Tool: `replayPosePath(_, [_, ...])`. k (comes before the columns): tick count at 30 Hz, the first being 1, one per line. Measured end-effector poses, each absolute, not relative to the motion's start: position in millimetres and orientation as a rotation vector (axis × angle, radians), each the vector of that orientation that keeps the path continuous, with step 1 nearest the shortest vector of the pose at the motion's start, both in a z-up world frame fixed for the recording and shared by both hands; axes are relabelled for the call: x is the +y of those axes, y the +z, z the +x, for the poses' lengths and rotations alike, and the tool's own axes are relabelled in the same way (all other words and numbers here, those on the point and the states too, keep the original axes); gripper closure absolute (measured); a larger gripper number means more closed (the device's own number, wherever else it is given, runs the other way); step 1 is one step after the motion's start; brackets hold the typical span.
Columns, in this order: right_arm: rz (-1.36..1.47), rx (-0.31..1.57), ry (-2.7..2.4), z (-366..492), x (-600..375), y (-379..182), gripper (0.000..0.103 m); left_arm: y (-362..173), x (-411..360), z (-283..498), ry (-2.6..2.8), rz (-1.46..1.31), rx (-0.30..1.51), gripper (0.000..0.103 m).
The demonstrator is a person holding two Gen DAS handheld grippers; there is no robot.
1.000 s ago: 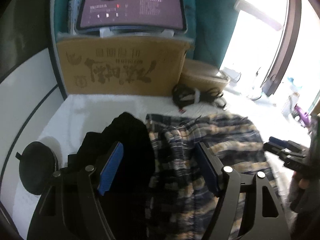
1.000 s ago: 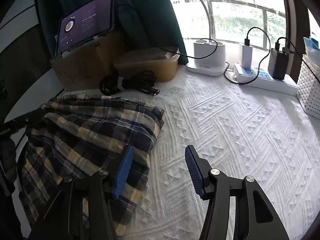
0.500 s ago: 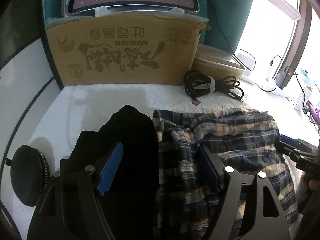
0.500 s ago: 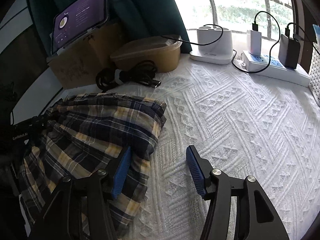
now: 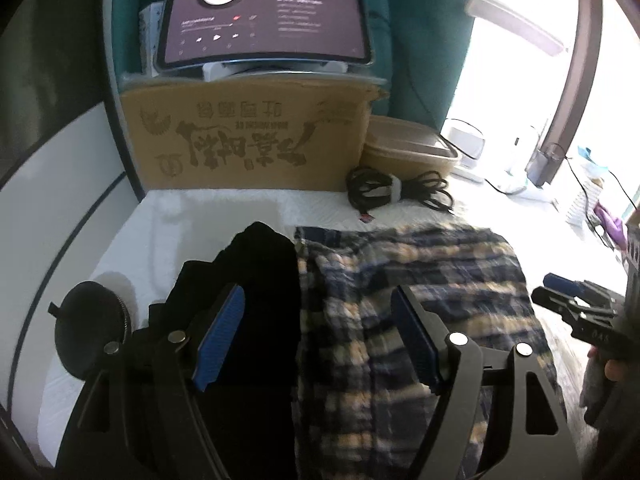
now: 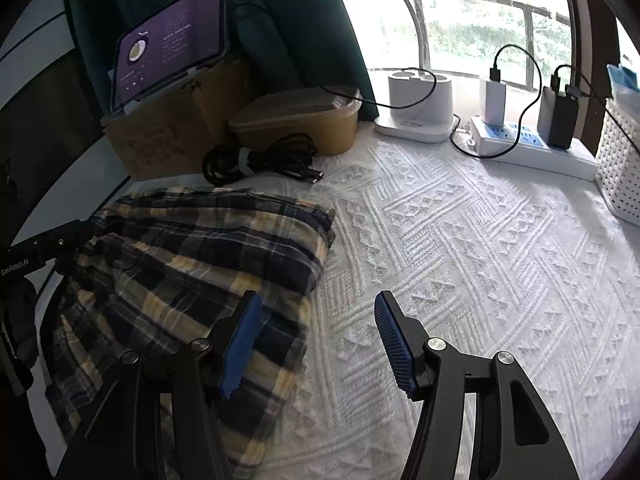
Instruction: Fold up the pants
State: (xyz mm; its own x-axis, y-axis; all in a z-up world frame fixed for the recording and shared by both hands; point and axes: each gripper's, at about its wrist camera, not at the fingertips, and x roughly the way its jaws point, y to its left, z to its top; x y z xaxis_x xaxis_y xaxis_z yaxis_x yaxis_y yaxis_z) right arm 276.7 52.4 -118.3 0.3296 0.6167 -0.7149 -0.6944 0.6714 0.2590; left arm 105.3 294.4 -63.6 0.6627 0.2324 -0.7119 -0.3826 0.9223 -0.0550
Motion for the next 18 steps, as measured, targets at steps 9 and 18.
replayPosePath(9, [-0.125, 0.891, 0.952, 237.2, 58.2, -116.3, 0.042, -79.1, 272.9, 83.4, 0.266, -0.213, 0.830, 0.028])
replayPosePath(18, [-0.209, 0.905, 0.951, 203.7, 61.1, -132.2, 0.042, -100.1, 264.8, 70.3, 0.300, -0.131, 0.875, 0.028])
